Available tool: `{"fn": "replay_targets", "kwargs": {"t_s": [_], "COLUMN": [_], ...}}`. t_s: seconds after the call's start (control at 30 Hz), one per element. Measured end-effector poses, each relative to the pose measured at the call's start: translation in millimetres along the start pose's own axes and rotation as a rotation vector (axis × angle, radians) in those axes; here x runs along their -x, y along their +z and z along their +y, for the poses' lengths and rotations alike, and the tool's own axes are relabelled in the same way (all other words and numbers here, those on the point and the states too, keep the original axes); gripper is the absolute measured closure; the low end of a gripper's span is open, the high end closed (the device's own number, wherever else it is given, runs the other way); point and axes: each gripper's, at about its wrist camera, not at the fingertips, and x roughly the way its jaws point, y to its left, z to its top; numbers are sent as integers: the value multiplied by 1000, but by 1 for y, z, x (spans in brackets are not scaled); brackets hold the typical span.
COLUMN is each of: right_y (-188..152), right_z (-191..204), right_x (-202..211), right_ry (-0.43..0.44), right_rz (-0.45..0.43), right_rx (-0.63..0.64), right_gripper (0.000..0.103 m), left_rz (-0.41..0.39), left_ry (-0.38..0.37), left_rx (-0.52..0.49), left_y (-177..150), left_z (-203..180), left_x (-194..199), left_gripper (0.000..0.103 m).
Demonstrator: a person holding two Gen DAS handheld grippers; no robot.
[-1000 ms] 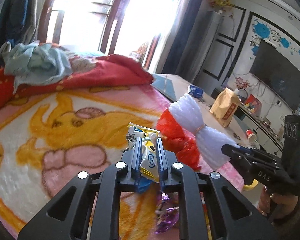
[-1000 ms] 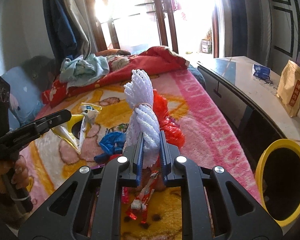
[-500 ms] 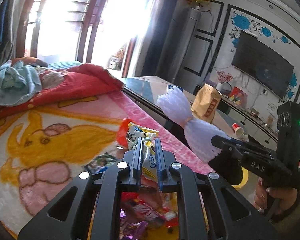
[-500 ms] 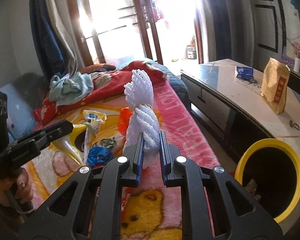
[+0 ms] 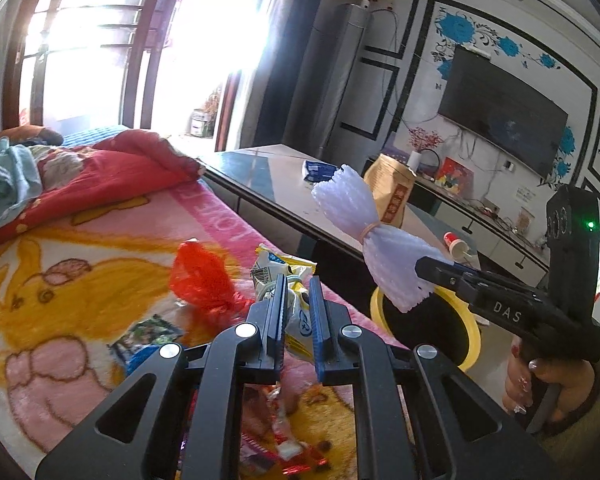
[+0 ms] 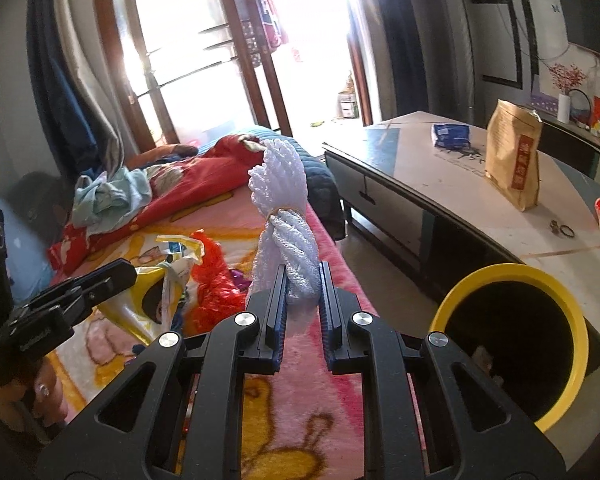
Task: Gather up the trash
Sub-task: 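Carry the wrapper and foam net with both tools over the yellow bin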
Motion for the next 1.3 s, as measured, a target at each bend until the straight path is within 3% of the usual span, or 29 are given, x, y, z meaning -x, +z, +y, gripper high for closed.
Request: {"fn": "replay_targets", "kwargs": {"t_s": [1.3], "right_y": [-15], "right_z": [-107], "right_x": [34], "right_ry": [-178], "right_rz": [-35], "right_rx": [-229], "right_gripper": [93], "left_rz": [64], "left_ry": [-162], "left_rx": [-137], "left_y": [-6], "left_z": [-96], "left_x": [-63], "left_gripper": [93]}}
